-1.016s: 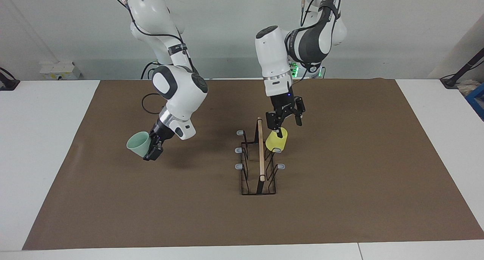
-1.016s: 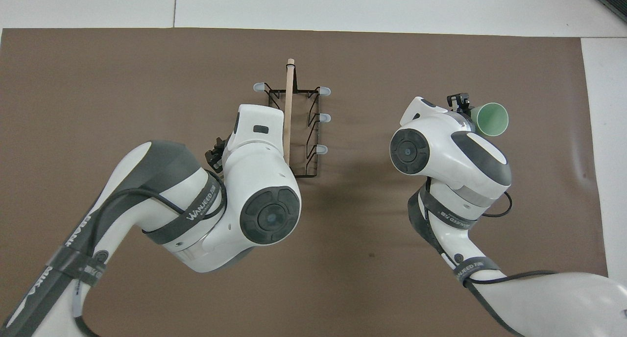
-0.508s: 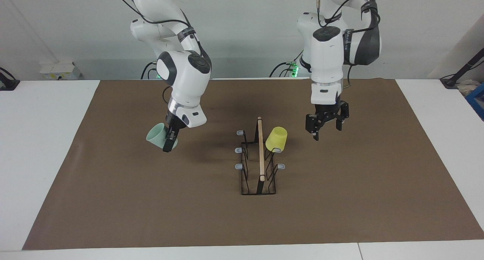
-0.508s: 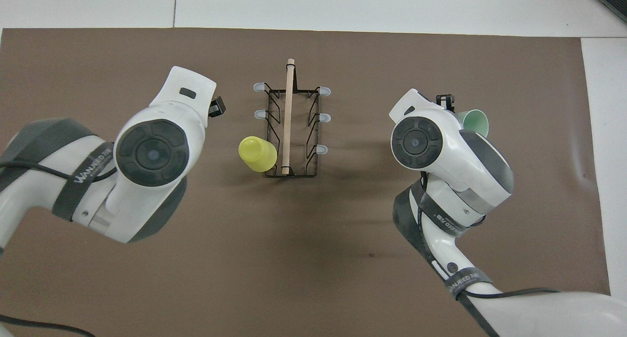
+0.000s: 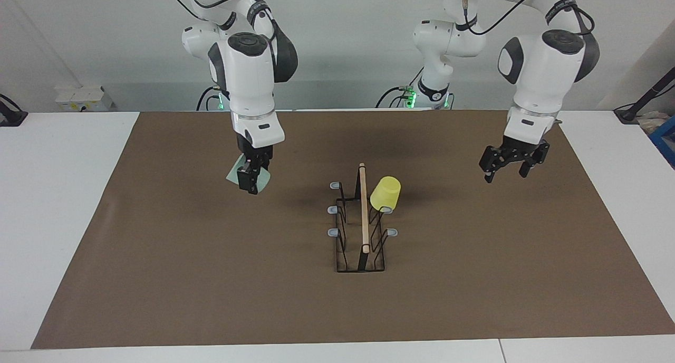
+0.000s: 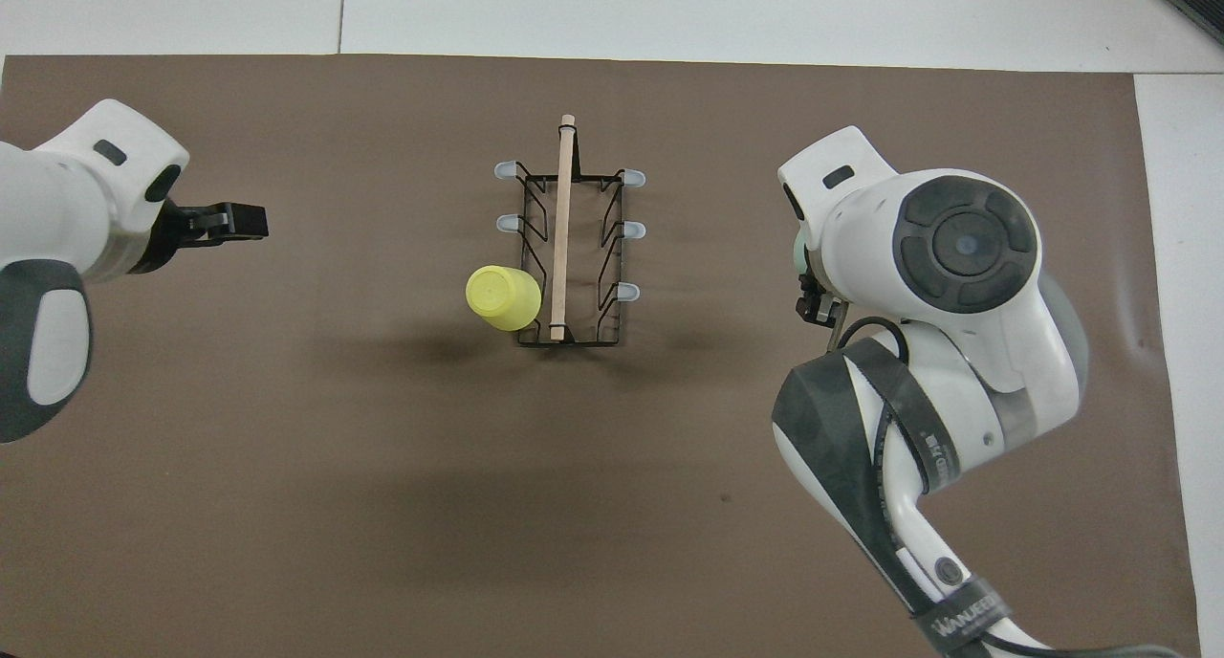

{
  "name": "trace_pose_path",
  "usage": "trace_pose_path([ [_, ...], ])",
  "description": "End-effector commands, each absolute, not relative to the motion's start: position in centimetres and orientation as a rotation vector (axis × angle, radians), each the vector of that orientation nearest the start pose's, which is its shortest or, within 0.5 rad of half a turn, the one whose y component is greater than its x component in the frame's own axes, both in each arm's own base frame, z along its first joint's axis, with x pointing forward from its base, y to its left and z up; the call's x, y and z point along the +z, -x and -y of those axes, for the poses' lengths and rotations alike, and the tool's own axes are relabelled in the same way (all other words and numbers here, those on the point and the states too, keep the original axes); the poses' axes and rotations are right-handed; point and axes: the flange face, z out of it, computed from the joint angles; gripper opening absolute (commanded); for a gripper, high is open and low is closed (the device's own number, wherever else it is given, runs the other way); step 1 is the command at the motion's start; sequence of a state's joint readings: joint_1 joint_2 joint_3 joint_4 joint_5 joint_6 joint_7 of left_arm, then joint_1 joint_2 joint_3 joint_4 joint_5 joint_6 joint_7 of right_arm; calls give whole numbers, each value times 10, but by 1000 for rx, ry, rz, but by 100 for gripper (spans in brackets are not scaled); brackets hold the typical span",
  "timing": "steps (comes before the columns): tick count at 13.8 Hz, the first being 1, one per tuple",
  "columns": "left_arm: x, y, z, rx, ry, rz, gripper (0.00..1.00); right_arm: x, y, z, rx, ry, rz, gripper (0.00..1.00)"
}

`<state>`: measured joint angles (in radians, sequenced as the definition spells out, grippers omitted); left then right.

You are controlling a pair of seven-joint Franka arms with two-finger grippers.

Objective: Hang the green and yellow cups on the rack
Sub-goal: 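Carry the green cup with the right gripper to the rack's hook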

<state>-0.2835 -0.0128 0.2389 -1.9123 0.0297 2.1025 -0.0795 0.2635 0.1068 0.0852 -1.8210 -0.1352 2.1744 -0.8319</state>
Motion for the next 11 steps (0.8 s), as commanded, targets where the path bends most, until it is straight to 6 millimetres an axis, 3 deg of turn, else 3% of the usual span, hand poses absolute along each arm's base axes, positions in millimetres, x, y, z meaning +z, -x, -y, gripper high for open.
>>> trace_pose_path([
  [1,536,-568,-22,-275,3148,-66,100,512,-586,-198,-520,2640,1745,0],
  [4,567,-564,-49,-229,3157,-134,100,527,-583,-207,-668,2573,1546,0],
  [11,611,-557,-48,-168,3158,-213,100,533,-584,-214,-1030,2321,1068,0],
])
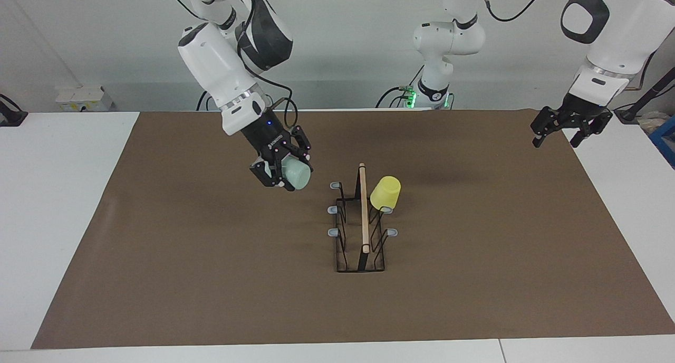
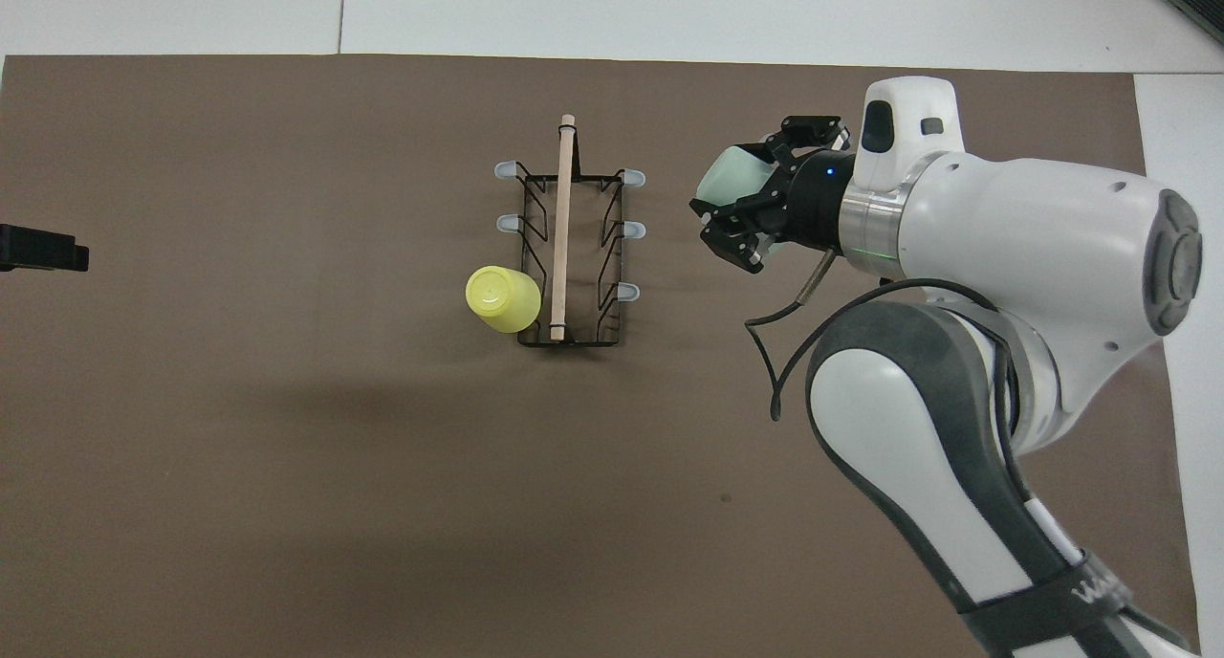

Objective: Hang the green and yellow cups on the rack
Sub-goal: 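Carry the green cup with the right gripper to the rack's hook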

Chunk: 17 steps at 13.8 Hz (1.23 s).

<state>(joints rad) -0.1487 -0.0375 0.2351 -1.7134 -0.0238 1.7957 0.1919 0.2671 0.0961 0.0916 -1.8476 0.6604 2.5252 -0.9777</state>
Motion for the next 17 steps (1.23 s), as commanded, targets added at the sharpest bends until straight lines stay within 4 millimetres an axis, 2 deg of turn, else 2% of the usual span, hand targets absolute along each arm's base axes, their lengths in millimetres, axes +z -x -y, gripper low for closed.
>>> trace_pose_path([
  [1,614,-557,-46,-163,3156,-238,100,532,-579,-219,-1083,2269,1024,0],
  [4,618,-555,-45,-149,3148,-300,100,527,-563,-224,-1245,2111,882,0],
  [6,617,-555,-41,-139,3148,-317,100,519,-549,-219,-1329,2026,817,0],
  [9,613,-552,-24,-96,3151,-365,100,509,-528,-213,-1445,1934,698,0],
  [12,612,-551,-21,-81,3152,-372,100,498,-518,-218,-1491,1868,701,0],
  [15,610,-550,-14,-71,3147,-387,100,467,-512,-233,-1564,1750,607,0],
  [17,608,-550,-11,-63,3145,-399,100,459,-511,-238,-1570,1740,600,0],
])
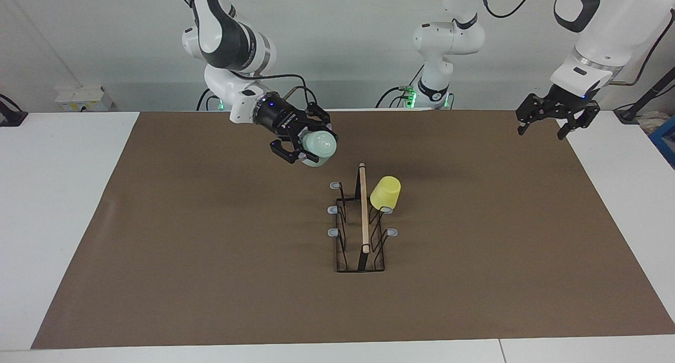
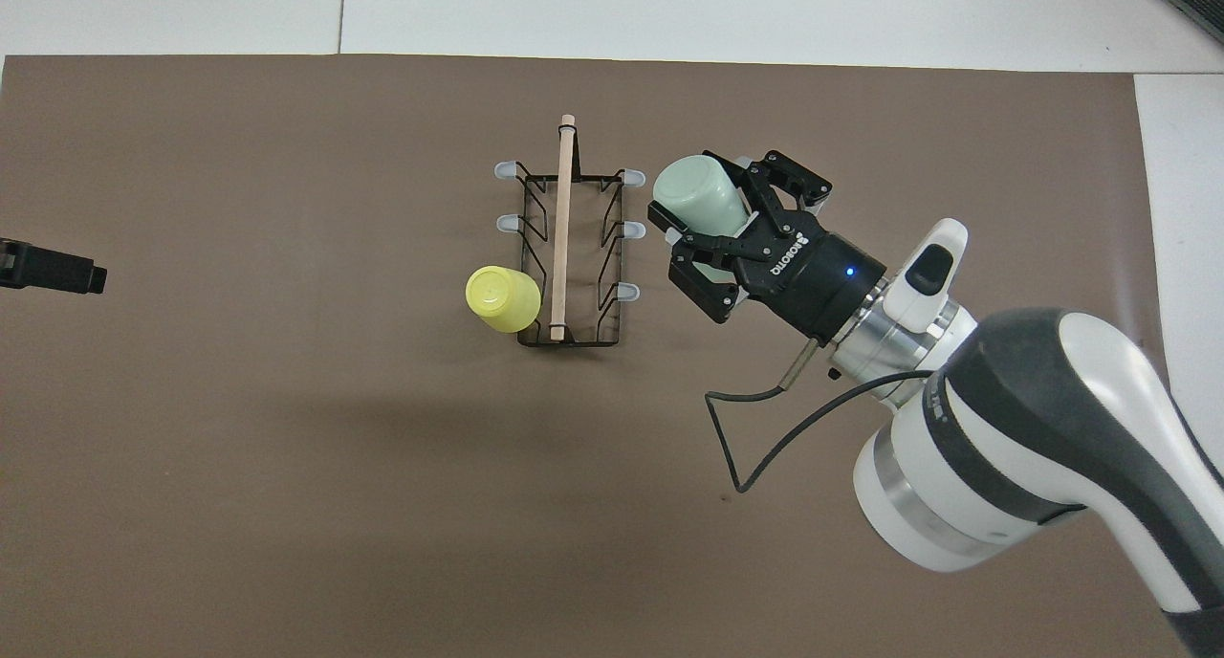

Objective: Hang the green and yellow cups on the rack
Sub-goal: 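Carry the green cup with the right gripper to the rack's hook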

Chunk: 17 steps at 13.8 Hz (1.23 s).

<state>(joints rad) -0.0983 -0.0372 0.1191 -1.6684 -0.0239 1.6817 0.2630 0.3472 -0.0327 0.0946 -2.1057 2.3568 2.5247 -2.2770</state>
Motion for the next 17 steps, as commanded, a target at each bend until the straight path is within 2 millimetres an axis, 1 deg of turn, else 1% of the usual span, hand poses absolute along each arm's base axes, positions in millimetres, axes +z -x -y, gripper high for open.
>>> trace_pose_path([
  [1,610,-549,-8,-66,3144,-406,100,451,-509,-248,-1570,1729,598,0],
  [3,611,-548,-8,-58,3143,-407,100,434,-511,-255,-1606,1732,569,0],
  [4,614,-548,-9,-60,3140,-407,100,426,-508,-266,-1600,1732,573,0],
  [5,616,-548,-8,-64,3139,-409,100,417,-507,-272,-1608,1730,588,0],
  [6,620,-548,-7,-69,3139,-405,100,404,-509,-275,-1628,1725,590,0],
  [8,627,-546,-11,-15,3133,-377,100,391,-507,-277,-1633,1729,586,0],
  [9,634,-544,-9,-9,3136,-324,100,384,-505,-276,-1626,1741,593,0],
  [10,633,-545,-9,-1,3144,-221,100,379,-503,-276,-1633,1741,611,0],
  [12,640,-546,4,-23,3146,-206,100,367,-500,-277,-1628,1742,586,0],
  [13,641,-546,4,-16,3147,-192,100,360,-499,-277,-1636,1742,591,0],
  [14,637,-547,5,11,3144,-172,100,349,-501,-281,-1652,1713,566,0],
  [15,637,-546,6,12,3145,-174,100,337,-498,-293,-1653,1691,545,0],
  [16,637,-545,11,16,3145,-184,100,328,-495,-299,-1650,1693,548,0],
  [17,635,-543,13,24,3145,-191,100,323,-493,-301,-1644,1699,552,0],
])
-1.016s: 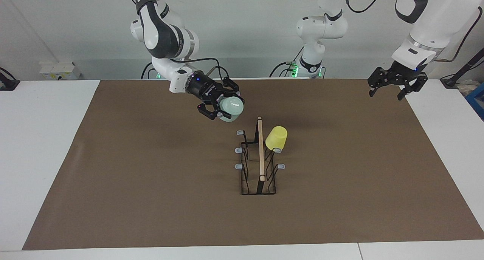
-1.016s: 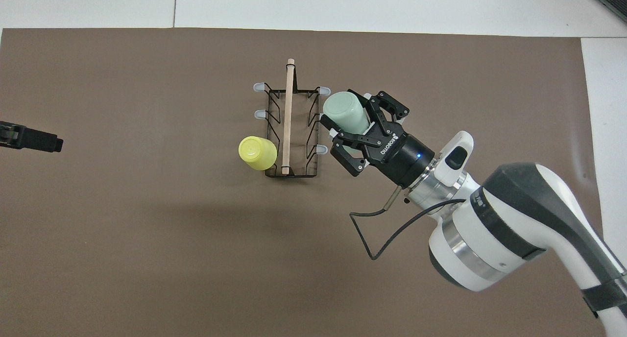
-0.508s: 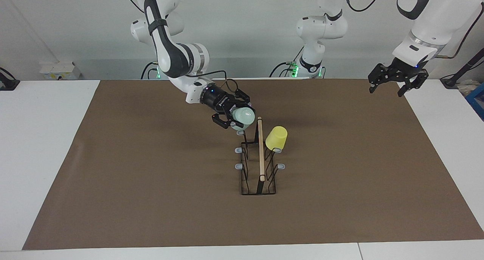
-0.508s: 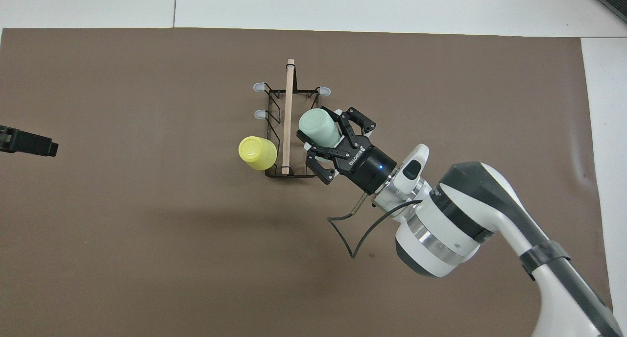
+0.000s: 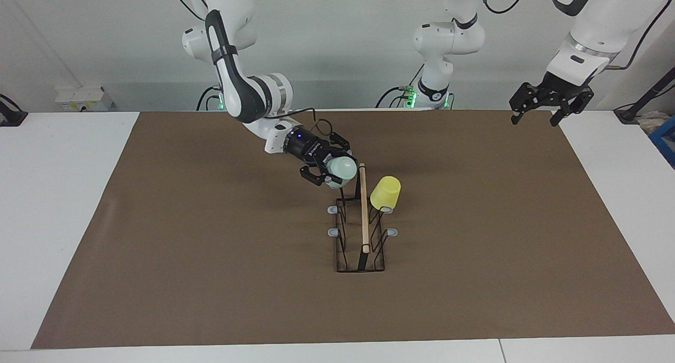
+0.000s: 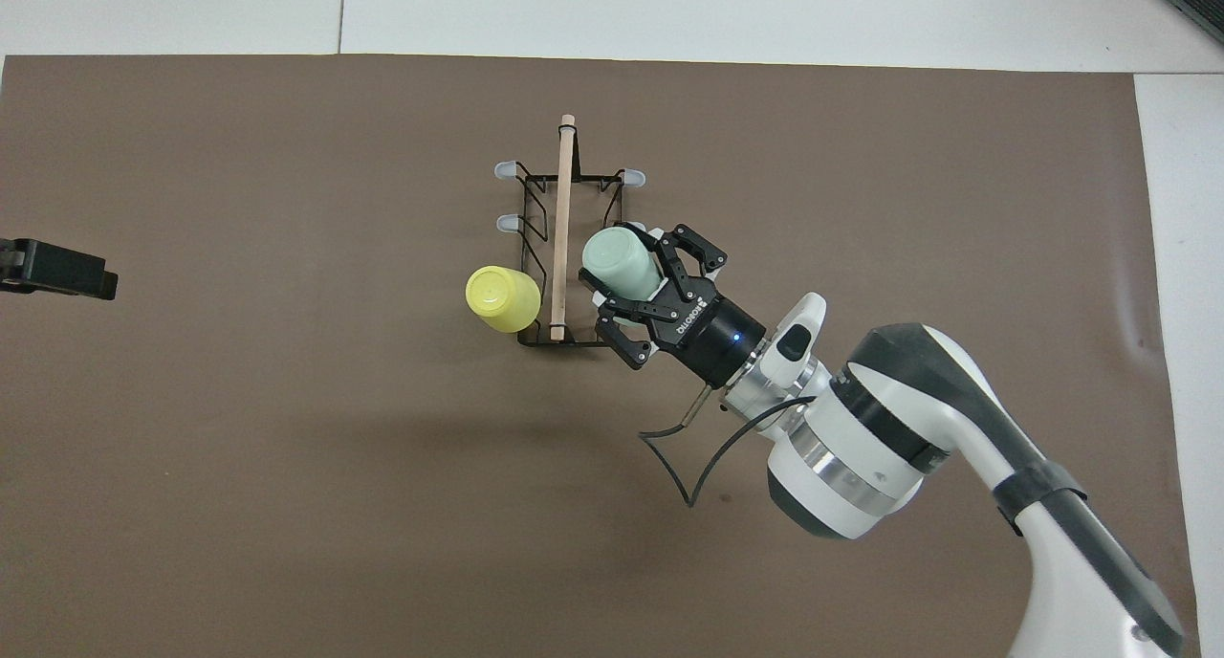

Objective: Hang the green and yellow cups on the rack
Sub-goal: 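Carry the green cup with the right gripper to the rack's hook, then hang the green cup on the hook and open the right gripper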

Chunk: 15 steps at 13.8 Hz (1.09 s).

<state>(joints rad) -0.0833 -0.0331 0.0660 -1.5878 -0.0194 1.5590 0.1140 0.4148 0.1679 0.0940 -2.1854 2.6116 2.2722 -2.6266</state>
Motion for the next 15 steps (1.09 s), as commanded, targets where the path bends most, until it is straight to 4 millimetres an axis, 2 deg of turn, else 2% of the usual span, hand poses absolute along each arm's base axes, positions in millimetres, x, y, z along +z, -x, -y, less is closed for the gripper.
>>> trace_pose_path([
  [1,633,-542,14,33,3146,-182,100,318,-492,-301,-1640,1707,559,0],
  [6,631,-539,15,36,3148,-170,100,301,-489,-296,-1640,1727,578,0],
  [8,631,-539,14,36,3149,-167,100,283,-487,-291,-1659,1710,588,0],
  [10,631,-540,14,33,3149,-167,100,274,-484,-289,-1663,1695,583,0],
  [14,631,-539,13,36,3149,-165,100,271,-482,-284,-1665,1704,583,0],
  [15,631,-539,13,36,3149,-165,100,272,-484,-284,-1667,1703,583,49],
])
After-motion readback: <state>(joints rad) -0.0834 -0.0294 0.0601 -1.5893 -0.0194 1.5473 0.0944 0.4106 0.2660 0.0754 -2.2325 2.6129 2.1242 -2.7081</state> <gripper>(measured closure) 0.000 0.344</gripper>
